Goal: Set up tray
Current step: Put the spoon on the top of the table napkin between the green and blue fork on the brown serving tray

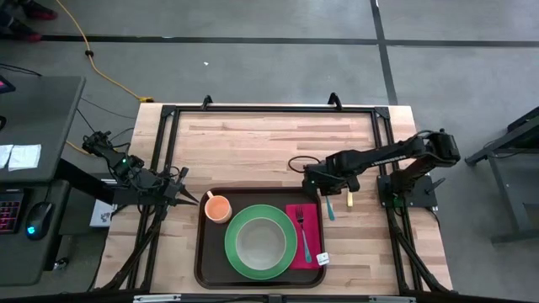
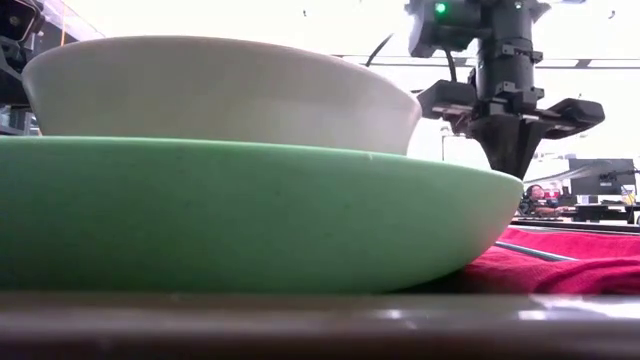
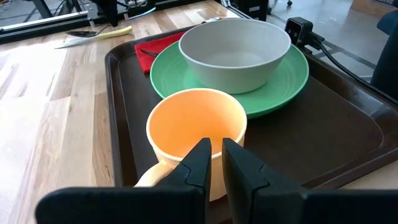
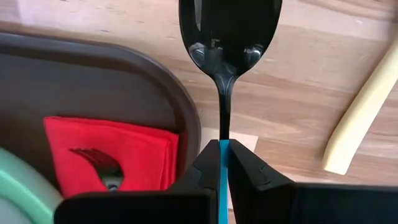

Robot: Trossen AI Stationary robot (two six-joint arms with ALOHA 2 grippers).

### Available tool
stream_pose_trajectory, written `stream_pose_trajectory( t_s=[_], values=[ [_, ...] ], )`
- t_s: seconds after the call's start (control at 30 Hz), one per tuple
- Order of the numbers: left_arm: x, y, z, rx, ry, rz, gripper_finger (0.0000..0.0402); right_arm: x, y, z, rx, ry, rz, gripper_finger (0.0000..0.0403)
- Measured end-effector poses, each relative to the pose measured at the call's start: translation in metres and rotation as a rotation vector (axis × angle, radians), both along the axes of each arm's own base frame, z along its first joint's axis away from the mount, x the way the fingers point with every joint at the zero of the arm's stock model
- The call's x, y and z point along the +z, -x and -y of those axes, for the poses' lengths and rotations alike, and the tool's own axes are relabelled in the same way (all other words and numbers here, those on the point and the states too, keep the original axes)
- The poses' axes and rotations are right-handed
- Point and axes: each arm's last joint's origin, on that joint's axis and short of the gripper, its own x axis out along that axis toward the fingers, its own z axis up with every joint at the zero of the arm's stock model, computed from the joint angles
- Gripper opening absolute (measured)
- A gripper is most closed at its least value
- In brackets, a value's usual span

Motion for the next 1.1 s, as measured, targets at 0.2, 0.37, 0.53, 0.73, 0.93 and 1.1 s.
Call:
stream_pose_trajectory(
  t_s=[0.2,0.37,0.53,0.73,0.93,1.1],
  values=[
    [0.0,0.0,0.0,0.004,-0.001,0.001,0.0072,0.004,0.001,-0.009,0.001,-0.01,0.024,0.0004],
    [0.0,0.0,0.0,0.004,-0.001,0.001,0.0072,0.005,-0.001,-0.016,0.016,-0.015,0.059,0.0001],
    [0.0,0.0,0.0,0.003,-0.001,0.001,0.0072,0.006,-0.004,-0.02,0.02,-0.019,0.095,0.0001],
    [0.0,0.0,0.0,0.004,-0.004,-0.004,0.0072,0.007,-0.006,-0.025,0.038,-0.024,0.12,0.0002],
    [-0.003,0.001,-0.001,0.003,-0.016,-0.027,0.0072,0.007,-0.005,-0.035,0.038,-0.032,0.125,0.0002],
    [-0.003,0.001,-0.001,0.001,-0.014,-0.027,0.0072,0.007,-0.005,-0.047,0.021,-0.045,0.139,0.0001]
  ],
)
